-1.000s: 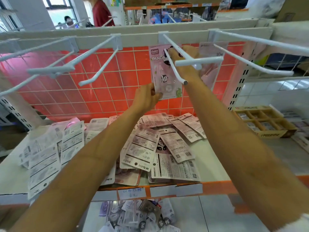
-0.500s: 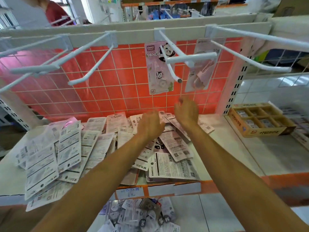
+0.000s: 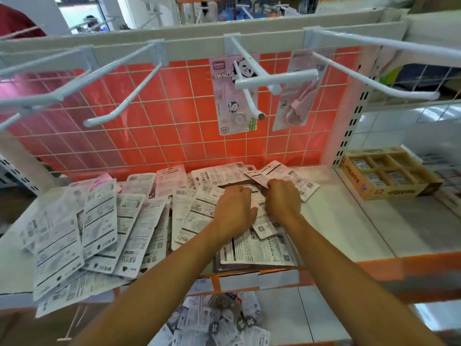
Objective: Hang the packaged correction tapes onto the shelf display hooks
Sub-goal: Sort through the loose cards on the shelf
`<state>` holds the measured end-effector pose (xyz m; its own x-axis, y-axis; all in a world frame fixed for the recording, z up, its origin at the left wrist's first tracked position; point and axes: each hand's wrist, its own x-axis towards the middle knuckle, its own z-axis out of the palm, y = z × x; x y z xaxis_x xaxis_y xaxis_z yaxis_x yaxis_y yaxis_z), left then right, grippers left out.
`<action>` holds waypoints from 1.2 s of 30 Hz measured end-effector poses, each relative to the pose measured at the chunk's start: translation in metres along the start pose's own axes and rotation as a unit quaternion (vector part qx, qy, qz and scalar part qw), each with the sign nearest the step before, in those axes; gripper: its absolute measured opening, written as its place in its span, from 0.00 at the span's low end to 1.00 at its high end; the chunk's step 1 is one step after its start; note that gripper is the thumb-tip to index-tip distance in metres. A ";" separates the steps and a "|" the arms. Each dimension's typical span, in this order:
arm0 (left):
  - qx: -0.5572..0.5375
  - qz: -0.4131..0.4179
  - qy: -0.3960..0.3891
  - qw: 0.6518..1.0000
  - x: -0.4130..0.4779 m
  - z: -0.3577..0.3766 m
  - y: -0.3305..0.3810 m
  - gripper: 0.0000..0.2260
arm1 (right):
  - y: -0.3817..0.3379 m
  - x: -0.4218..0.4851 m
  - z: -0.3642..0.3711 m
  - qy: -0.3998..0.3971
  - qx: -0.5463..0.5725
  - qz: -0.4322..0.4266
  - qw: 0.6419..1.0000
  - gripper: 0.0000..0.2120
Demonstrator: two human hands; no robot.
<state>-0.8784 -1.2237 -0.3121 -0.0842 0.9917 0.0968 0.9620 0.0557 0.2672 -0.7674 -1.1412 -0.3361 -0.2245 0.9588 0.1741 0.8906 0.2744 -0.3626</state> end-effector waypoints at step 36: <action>-0.471 -0.008 0.054 0.880 -0.071 -0.044 -0.001 0.15 | -0.057 -0.064 -0.142 0.057 0.622 -0.036 0.780 0.06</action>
<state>-0.8846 -1.2988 -0.2774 -0.1686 0.9721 0.1629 0.3220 -0.1018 0.9413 -0.7477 -1.2286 -0.1963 -0.1571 0.9444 0.2888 -0.2114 0.2535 -0.9439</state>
